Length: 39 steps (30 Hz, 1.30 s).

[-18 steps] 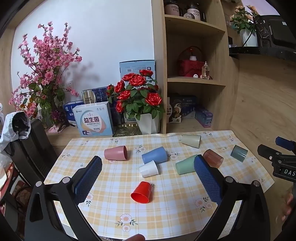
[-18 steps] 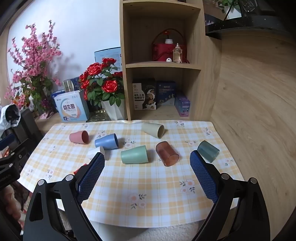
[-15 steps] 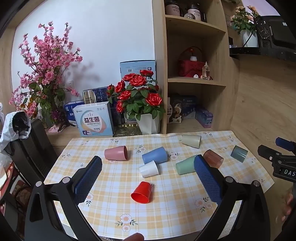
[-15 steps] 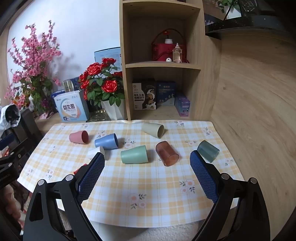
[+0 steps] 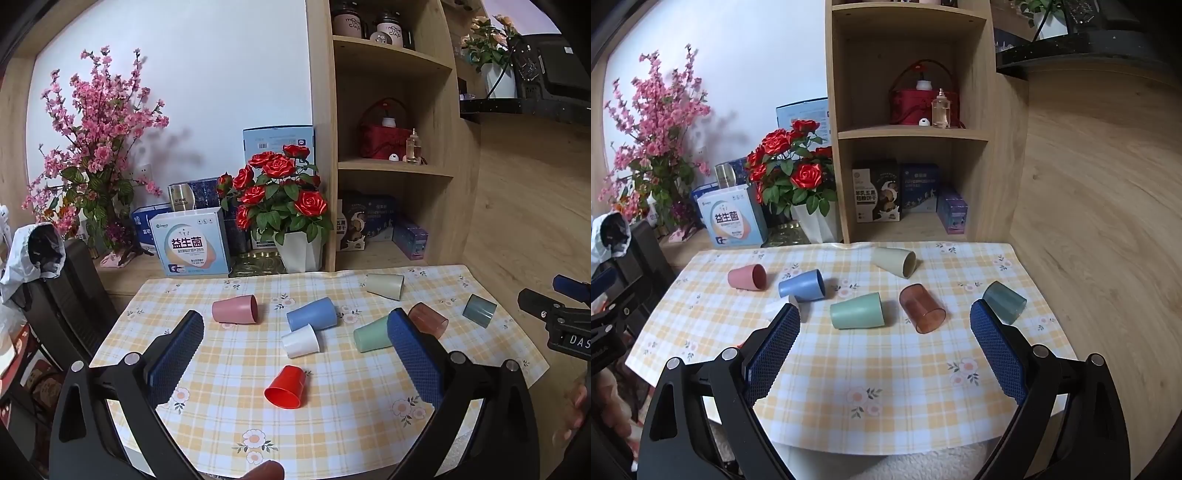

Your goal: Flip cup upside down

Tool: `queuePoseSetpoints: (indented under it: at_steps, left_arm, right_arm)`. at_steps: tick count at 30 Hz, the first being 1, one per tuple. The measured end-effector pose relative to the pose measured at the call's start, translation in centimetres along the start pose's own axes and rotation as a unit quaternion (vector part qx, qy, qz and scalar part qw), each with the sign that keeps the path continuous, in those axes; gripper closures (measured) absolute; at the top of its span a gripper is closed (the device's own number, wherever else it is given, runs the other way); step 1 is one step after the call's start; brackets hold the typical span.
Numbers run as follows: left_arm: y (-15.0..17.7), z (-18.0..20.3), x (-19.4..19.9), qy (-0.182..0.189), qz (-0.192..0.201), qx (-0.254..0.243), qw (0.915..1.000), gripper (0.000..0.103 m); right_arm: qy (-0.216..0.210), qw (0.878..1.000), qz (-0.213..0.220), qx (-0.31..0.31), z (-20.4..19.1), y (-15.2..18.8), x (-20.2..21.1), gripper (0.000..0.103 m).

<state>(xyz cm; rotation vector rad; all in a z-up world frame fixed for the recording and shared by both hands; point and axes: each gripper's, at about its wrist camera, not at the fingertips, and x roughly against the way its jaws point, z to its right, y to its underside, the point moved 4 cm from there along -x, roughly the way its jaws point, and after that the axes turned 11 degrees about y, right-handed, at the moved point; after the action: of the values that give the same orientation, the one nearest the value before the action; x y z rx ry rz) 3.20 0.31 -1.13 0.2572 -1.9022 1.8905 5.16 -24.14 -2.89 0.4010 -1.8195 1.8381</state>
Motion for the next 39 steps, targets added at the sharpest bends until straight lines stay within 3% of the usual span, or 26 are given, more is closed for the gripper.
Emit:
queuePoseSetpoints:
  at_steps: [39]
  left_arm:
    - [-0.22,0.10,0.43,0.001,0.002,-0.004,1.0000,0.006]
  right_arm:
    - [0.002,1.000,0.001,0.000,-0.19,0.13,0.21,0.013]
